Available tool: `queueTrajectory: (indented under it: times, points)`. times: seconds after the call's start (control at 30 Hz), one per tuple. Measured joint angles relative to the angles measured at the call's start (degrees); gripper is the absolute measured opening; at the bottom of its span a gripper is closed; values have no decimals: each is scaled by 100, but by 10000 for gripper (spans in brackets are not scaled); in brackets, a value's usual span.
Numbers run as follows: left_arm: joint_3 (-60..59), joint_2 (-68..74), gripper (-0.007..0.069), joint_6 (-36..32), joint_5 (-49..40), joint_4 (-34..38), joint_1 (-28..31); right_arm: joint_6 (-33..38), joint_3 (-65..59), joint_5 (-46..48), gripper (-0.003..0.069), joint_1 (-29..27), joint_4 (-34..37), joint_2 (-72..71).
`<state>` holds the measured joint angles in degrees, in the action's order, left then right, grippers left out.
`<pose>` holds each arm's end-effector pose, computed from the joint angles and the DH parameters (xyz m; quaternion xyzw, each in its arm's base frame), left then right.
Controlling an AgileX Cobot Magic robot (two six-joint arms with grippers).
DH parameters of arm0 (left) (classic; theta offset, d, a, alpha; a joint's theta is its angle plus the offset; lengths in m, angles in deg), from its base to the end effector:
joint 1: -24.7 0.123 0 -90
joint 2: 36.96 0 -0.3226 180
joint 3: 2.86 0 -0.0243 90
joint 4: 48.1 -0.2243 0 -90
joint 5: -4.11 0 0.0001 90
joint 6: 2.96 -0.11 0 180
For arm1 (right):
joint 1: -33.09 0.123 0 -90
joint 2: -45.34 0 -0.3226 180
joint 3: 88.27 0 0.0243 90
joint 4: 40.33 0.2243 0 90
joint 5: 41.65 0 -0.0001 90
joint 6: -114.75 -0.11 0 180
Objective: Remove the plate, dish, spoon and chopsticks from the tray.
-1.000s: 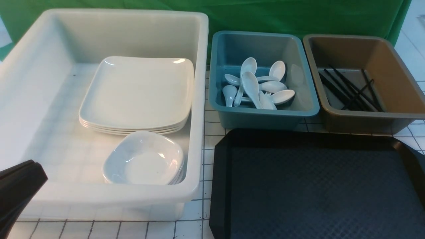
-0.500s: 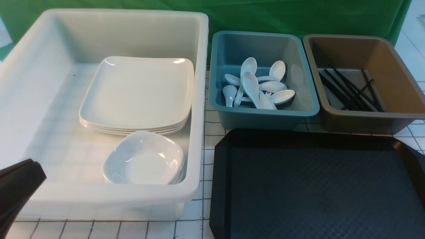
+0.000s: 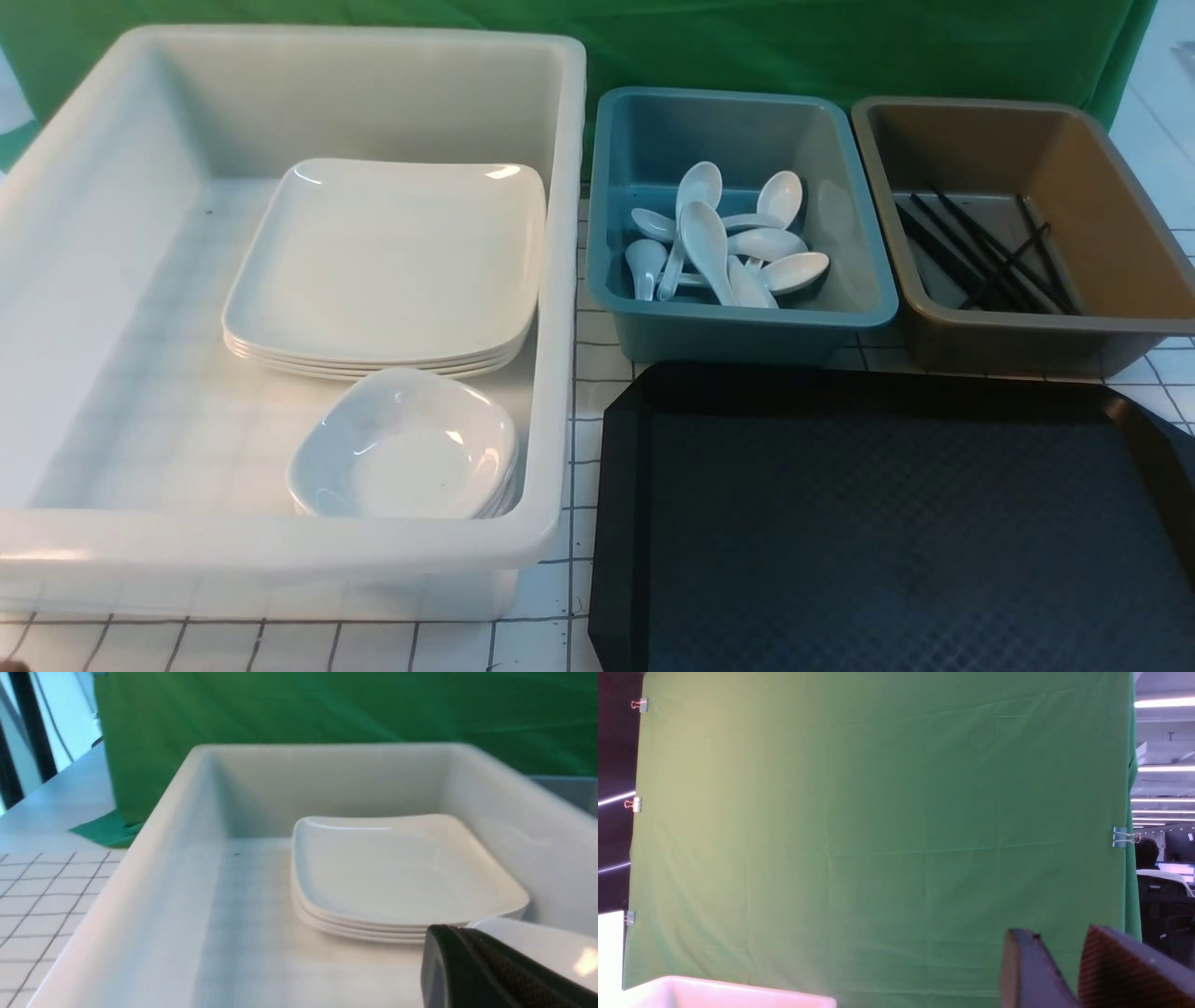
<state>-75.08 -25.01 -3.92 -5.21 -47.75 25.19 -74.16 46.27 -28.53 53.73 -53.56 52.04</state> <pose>0.0149 0.0000 0.2300 0.0011 0.7283 0.0062 0.6852 -0.0528 -0.0260 0.3639 -0.0930 0.5290 0.1083 0.8365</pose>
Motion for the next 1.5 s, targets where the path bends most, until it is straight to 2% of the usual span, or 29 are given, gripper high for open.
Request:
queueTrajectory:
  times: [0.17,0.3,1.4,1.5]
  points:
    - [-600,-474,1,-12,-57,-120,120,0,0,0,213,0,0,0]
    - [-629,-508,2,-12,-409,-148,120,0,-6,0,219,0,0,0]
    - [-629,-510,4,-6,-381,-172,120,0,-6,0,239,0,-1,0]
    - [-629,-510,5,-11,-381,-172,120,145,-10,0,239,0,223,0]
